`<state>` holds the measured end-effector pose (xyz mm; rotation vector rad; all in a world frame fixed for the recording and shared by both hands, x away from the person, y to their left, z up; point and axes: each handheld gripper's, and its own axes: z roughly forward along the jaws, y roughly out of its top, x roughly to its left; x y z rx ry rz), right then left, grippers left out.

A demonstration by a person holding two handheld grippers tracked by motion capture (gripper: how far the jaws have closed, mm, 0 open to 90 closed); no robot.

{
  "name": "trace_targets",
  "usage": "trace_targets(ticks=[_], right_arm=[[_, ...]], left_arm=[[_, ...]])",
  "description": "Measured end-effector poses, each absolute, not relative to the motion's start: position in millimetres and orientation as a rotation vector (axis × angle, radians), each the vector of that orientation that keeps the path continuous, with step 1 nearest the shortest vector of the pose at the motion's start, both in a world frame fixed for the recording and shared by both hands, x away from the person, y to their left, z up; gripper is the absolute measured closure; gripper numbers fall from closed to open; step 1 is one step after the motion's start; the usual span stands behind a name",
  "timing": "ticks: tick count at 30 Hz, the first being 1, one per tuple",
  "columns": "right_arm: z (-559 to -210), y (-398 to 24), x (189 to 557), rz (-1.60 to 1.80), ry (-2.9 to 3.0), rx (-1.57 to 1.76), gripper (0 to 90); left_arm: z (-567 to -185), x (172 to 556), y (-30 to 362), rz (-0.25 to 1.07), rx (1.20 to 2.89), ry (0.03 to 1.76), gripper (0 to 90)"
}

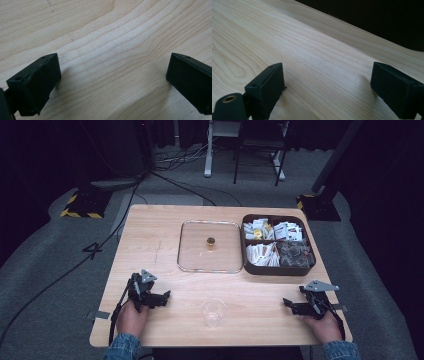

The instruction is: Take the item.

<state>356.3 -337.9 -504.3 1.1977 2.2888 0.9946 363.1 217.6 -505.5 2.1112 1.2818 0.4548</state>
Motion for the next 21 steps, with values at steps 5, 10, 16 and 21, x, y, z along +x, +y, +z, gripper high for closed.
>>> trace_targets(ticks=[5, 10, 16, 21], right_arm=[[-504.2, -339.1, 355.8, 0.998, 2.293, 1.192, 13.0], [-504.0, -340.3, 355.3, 1.003, 2.284, 1.198, 15.1], [-503.7, -342.5, 355.4, 1.036, 2.288, 1.211, 15.0], [-503.1, -344.4, 356.2, 1.066, 2.281, 1.26, 9.5]], left_arm=[[-505.7, 363.8, 217.6, 0.457, 2.108, 1.283, 0.0], [-505.7, 363.7, 217.6, 0.456, 2.109, 1.284, 0.0], [-505.7, 363.8, 217.6, 0.457, 2.108, 1.283, 0.0], [-505.6, 364.1, 217.6, 0.46, 2.11, 1.283, 0.0]])
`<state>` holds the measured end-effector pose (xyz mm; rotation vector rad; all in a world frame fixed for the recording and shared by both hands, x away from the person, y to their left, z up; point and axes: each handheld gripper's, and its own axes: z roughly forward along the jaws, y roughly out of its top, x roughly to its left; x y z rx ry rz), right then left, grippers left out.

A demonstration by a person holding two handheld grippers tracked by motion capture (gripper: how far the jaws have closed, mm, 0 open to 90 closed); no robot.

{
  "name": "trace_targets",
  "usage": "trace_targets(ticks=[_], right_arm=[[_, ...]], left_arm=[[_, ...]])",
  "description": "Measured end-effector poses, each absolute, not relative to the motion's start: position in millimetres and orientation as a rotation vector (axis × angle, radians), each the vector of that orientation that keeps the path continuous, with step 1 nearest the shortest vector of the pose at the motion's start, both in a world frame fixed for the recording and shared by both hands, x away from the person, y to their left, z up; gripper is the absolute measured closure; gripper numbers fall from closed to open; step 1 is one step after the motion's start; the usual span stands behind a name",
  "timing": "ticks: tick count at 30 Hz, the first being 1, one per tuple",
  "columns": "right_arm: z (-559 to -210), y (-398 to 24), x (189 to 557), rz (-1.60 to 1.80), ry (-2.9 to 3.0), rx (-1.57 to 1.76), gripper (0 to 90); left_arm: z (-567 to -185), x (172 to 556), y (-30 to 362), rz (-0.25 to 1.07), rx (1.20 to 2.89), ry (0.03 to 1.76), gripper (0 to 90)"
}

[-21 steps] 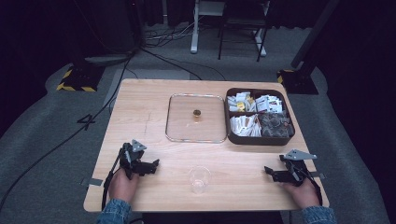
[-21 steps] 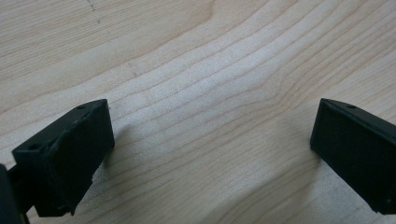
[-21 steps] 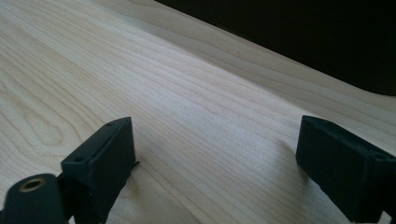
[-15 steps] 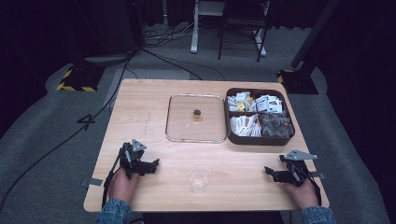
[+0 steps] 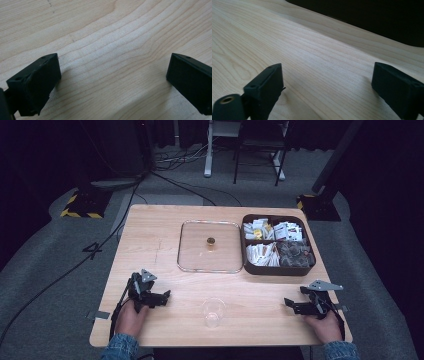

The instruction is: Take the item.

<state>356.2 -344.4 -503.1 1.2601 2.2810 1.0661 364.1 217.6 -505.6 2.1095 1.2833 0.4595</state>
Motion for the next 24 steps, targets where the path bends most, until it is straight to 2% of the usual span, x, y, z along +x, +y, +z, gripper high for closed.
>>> trace_targets(ticks=[4, 6, 24], right_arm=[[-501.4, -345.7, 356.3, 1.089, 2.266, 1.275, 5.2], [-498.9, -346.2, 356.1, 1.128, 2.277, 1.28, 0.1], [-458.7, -341.4, 352.4, 1.088, 2.26, 1.158, 0.0]], left_arm=[[-505.6, 364.4, 217.5, 0.461, 2.109, 1.283, 0.0], [-505.6, 364.6, 217.7, 0.46, 2.113, 1.278, 0.0], [-505.5, 364.5, 217.6, 0.459, 2.115, 1.278, 0.0]])
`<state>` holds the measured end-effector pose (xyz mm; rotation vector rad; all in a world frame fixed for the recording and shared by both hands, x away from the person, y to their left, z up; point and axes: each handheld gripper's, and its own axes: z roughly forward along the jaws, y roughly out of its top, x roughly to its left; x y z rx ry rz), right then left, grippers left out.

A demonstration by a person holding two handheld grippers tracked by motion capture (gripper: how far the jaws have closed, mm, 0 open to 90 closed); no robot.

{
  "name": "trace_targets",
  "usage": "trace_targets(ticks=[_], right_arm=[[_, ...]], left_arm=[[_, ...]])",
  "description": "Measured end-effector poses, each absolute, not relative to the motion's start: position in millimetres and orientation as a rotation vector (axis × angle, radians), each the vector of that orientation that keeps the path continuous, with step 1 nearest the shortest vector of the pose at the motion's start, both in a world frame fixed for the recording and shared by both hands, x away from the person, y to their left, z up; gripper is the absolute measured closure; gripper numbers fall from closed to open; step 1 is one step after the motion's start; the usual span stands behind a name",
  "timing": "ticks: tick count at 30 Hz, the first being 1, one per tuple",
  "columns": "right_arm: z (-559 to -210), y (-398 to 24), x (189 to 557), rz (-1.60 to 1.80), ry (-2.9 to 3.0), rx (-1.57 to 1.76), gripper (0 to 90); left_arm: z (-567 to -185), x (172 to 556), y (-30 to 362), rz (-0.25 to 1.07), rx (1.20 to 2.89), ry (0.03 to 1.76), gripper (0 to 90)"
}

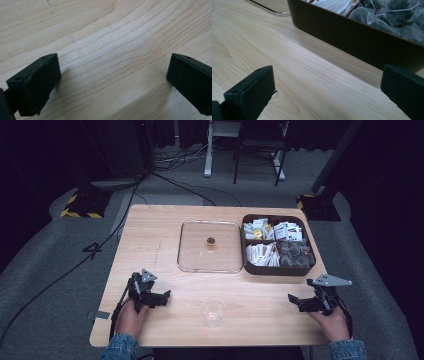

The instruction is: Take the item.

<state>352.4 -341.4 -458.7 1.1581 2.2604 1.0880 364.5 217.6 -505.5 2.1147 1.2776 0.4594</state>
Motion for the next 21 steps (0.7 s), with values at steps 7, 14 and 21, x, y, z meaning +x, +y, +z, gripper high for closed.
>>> trace_targets(ticks=[7, 14, 21], right_arm=[[-446.1, -343.4, 357.7, 1.096, 2.251, 1.185, 0.0], [-427.7, -346.5, 365.7, 1.098, 2.254, 1.206, 0.0], [-412.6, -348.8, 377.9, 1.071, 2.221, 1.235, 0.1]], left_arm=[[-505.3, 364.6, 217.6, 0.46, 2.117, 1.278, 0.0], [-505.4, 364.5, 217.4, 0.46, 2.115, 1.278, 0.0], [-505.4, 364.5, 217.4, 0.46, 2.115, 1.278, 0.0]])
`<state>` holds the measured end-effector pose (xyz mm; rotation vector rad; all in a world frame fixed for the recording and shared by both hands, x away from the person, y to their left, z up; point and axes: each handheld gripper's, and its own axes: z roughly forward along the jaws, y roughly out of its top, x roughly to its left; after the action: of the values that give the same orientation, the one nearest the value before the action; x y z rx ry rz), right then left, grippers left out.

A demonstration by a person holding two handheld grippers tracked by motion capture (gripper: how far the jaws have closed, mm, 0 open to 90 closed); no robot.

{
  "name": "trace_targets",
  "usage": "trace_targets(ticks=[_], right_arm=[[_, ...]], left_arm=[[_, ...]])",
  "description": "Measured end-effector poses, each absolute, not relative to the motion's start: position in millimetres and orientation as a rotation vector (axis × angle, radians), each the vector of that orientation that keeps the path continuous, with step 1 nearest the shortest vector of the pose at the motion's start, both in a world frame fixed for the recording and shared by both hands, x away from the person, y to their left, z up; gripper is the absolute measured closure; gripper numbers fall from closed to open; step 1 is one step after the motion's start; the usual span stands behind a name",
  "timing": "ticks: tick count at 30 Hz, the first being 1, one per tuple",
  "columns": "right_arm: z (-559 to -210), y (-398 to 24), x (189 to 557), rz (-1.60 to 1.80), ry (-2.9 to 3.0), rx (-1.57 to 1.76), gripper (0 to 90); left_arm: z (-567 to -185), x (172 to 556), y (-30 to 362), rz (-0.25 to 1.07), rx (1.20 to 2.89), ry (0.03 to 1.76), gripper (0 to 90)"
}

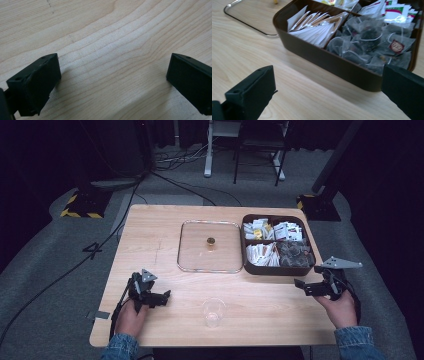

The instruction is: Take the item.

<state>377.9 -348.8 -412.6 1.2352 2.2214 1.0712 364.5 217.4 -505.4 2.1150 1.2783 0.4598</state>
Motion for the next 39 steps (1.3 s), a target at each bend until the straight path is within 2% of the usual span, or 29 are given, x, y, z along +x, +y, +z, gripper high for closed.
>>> trace_targets(ticks=[8, 25, 28, 31, 32, 33, 36, 39], right_arm=[[-397.3, -357.6, 403.0, 1.026, 2.172, 1.26, 1.9], [-380.3, -372.9, 442.5, 1.064, 2.144, 1.234, 0.0], [-378.2, -375.8, 450.2, 1.08, 2.164, 1.251, 8.3], [-377.8, -377.2, 455.5, 1.102, 2.165, 1.274, 8.3], [-378.7, -377.6, 460.7, 1.127, 2.191, 1.286, 14.5], [-379.6, -377.4, 462.9, 1.136, 2.208, 1.284, 16.0], [-381.5, -375.4, 466.8, 1.113, 2.214, 1.293, 16.3], [-387.1, -369.7, 474.6, 1.073, 2.251, 1.278, 20.7]], left_arm=[[-505.4, 364.5, 217.4, 0.46, 2.115, 1.279, 0.0], [-505.4, 364.5, 217.4, 0.46, 2.114, 1.279, 0.0], [-505.4, 364.5, 217.4, 0.46, 2.115, 1.278, 0.0], [-505.4, 364.5, 217.4, 0.46, 2.115, 1.279, 0.0], [-505.4, 364.5, 217.4, 0.46, 2.115, 1.279, 0.0], [-505.4, 364.5, 217.4, 0.46, 2.115, 1.279, 0.0], [-505.4, 364.5, 217.4, 0.46, 2.115, 1.279, 0.0], [-505.4, 364.5, 217.4, 0.46, 2.115, 1.279, 0.0]])
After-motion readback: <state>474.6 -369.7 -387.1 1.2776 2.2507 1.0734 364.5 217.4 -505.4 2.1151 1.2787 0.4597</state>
